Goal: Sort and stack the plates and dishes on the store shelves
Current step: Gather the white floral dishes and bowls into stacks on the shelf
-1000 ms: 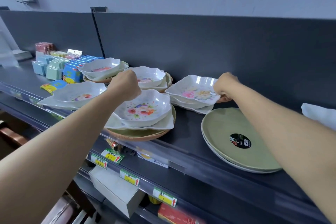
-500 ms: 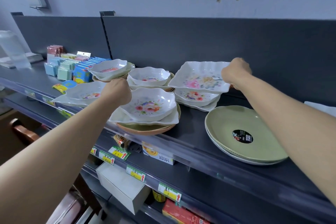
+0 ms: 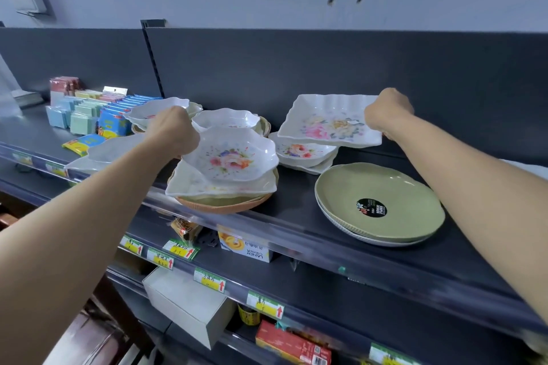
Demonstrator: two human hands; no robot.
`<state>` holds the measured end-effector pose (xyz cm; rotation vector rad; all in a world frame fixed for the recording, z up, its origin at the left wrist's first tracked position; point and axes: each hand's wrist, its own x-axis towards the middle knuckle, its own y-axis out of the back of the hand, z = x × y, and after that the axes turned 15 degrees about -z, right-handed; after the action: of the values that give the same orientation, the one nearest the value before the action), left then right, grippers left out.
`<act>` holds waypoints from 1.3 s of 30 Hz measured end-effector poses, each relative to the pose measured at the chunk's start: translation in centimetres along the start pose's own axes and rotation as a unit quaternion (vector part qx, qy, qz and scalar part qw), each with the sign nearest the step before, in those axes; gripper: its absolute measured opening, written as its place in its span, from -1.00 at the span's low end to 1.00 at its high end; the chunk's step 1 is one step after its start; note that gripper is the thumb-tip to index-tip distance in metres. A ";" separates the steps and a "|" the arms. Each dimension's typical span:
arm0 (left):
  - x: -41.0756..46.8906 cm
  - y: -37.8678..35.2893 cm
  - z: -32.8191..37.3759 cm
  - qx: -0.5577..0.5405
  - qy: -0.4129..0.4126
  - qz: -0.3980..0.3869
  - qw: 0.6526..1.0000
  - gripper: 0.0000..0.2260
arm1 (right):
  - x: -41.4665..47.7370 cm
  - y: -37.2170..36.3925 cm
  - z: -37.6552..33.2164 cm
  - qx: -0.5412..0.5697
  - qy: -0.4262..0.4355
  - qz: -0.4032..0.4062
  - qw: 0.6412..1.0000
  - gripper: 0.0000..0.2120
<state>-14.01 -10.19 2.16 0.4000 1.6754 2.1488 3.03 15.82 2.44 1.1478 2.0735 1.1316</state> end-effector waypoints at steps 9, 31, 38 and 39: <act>-1.4 0.3 8.7 -0.027 -0.069 -0.010 0.997 -0.76 | -0.6 6.3 7.7 -0.018 -0.068 0.067 0.995 -0.95; -4.4 -7.1 29.6 -0.065 -0.231 -0.082 0.967 -0.79 | -0.1 12.8 28.9 -0.088 -0.205 0.037 0.974 -0.79; -4.8 -7.8 31.3 -0.070 -0.239 -0.080 0.965 -0.86 | 0.5 12.3 29.3 -0.093 -0.194 0.034 0.976 -0.74; -4.9 -7.9 31.6 -0.068 -0.239 -0.078 0.965 -0.83 | 0.6 12.2 29.3 -0.093 -0.196 0.034 0.976 -0.74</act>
<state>5.44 16.34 2.33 0.6599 1.2385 1.8506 29.72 32.29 -2.48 1.2418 1.6072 1.0089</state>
